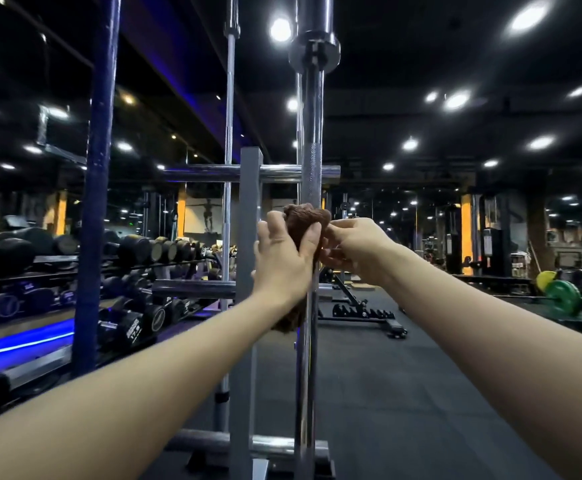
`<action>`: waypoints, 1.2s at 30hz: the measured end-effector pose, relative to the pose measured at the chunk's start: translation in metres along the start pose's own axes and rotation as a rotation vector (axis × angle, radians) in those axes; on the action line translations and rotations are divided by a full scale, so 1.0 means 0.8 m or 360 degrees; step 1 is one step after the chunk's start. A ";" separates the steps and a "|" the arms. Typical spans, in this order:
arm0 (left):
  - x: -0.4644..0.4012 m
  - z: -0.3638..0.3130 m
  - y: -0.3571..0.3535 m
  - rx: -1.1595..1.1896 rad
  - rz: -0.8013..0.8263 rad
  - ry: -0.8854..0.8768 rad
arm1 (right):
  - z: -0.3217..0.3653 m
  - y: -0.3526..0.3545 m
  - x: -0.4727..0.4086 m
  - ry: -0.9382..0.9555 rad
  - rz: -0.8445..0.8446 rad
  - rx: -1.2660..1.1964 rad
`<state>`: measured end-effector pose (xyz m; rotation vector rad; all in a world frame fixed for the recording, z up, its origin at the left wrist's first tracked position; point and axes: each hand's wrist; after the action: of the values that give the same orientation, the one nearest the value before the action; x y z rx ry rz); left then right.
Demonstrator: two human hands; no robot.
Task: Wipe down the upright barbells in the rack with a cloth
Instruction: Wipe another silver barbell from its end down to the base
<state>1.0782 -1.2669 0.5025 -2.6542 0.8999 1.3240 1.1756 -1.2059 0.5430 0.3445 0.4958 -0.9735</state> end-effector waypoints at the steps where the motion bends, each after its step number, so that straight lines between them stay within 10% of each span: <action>1: -0.006 0.001 0.004 0.0136 0.0046 0.0014 | 0.000 0.000 0.000 -0.0002 0.0008 0.0017; 23: -0.013 0.035 -0.036 -0.0164 -0.0358 -0.0561 | -0.019 0.015 -0.009 0.0073 0.0077 0.0092; 36: -0.035 0.032 -0.037 -0.0046 -0.0484 -0.0446 | -0.008 0.015 -0.021 0.0052 0.0039 0.0020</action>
<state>1.0619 -1.2220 0.5007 -2.4131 0.4279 1.5786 1.1763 -1.1851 0.5476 0.3774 0.5143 -0.9489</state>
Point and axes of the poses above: each hand's wrist, its own x-axis away from the middle knuckle, its own y-axis out of the back of the hand, z = x × y, and after that the axes turned 5 degrees about y, right-handed
